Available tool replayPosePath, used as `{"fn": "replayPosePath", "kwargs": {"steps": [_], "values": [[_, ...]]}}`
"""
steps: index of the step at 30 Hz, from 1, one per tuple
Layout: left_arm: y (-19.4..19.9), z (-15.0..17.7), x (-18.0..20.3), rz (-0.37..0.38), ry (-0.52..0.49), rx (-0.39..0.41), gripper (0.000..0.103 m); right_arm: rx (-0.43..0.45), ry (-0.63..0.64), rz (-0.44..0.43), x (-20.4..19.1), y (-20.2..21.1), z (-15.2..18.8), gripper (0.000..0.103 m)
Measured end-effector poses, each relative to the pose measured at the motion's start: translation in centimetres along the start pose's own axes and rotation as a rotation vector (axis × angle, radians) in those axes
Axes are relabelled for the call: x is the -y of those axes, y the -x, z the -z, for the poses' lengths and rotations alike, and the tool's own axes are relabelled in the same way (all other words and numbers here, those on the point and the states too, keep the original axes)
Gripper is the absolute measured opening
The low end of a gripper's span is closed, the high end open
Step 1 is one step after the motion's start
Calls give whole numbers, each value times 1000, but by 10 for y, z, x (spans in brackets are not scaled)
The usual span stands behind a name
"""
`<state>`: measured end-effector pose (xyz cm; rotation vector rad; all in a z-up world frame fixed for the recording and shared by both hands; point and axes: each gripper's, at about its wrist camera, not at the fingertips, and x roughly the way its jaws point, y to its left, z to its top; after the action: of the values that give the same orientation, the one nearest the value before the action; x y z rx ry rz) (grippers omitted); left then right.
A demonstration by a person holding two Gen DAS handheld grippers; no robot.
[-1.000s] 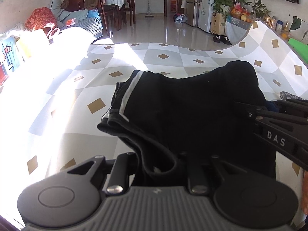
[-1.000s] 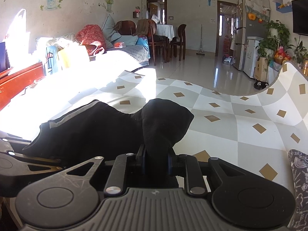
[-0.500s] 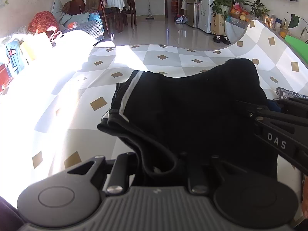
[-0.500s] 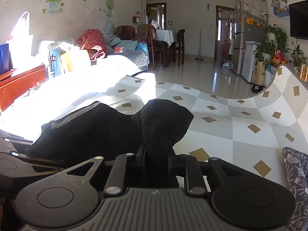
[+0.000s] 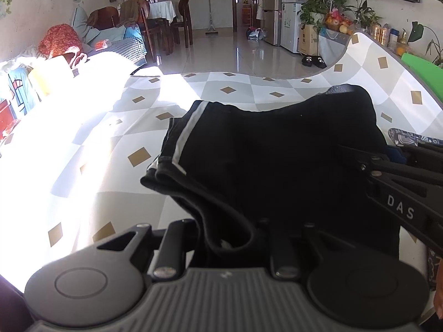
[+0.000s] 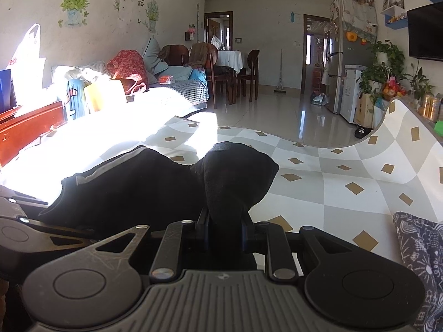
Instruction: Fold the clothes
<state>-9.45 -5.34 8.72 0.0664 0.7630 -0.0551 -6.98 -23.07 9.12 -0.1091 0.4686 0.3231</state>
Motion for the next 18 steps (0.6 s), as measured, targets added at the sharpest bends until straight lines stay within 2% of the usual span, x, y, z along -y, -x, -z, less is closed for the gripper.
{"fn": "replayPosePath", "kwargs": {"steps": [18], "values": [[17,5,2,19,7,19,18,25,4,23,-5,20,-1,20]]}}
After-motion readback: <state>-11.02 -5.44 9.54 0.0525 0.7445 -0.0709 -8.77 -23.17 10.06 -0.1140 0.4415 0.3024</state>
